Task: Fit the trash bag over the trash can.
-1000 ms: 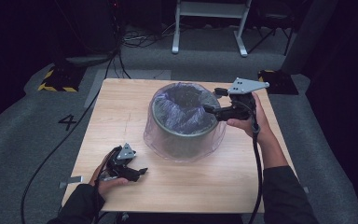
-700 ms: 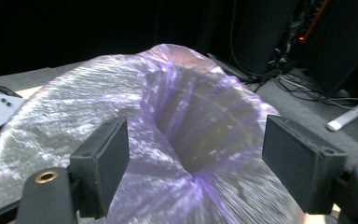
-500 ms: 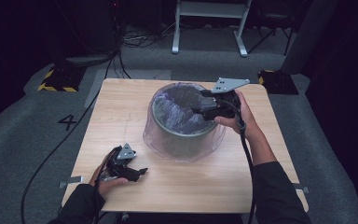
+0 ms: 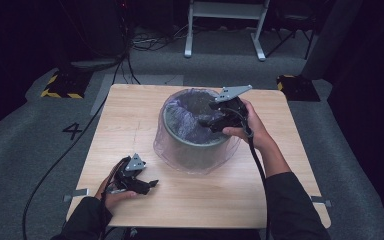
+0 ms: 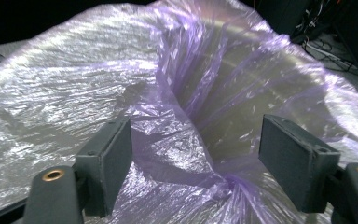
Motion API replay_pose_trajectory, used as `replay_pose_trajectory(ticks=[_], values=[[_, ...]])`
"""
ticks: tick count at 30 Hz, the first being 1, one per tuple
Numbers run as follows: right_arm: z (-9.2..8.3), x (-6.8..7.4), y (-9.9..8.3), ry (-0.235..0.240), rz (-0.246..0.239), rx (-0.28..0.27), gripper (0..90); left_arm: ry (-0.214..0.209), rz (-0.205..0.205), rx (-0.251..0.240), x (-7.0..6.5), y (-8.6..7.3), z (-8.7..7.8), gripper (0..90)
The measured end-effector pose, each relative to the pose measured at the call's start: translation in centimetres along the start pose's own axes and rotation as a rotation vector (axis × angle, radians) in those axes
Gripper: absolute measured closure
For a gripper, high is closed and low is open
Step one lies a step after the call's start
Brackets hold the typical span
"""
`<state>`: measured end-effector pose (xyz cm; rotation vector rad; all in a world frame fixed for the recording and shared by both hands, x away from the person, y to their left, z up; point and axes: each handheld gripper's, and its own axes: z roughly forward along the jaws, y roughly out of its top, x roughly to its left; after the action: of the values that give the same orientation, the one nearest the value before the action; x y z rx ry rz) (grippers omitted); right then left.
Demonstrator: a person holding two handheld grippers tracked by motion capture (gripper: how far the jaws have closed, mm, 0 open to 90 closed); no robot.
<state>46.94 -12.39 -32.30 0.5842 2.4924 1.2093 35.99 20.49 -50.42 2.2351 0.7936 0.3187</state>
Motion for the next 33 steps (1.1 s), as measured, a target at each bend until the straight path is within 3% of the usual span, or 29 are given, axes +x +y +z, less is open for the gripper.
replay_pose_trajectory(ticks=[11,17,33], values=[[0.9,0.3,-0.1,0.0,-0.051,0.12,26.9,-0.006,0.011,0.001,0.0,0.0,0.0,14.7],[1.3,-0.2,-0.2,-0.001,-0.046,0.172,26.5,-0.01,0.01,0.0,-0.1,0.0,0.0,14.8],[2.8,0.2,0.7,-0.013,-0.105,0.411,24.0,-0.01,0.008,-0.001,-0.1,0.0,0.0,14.8]])
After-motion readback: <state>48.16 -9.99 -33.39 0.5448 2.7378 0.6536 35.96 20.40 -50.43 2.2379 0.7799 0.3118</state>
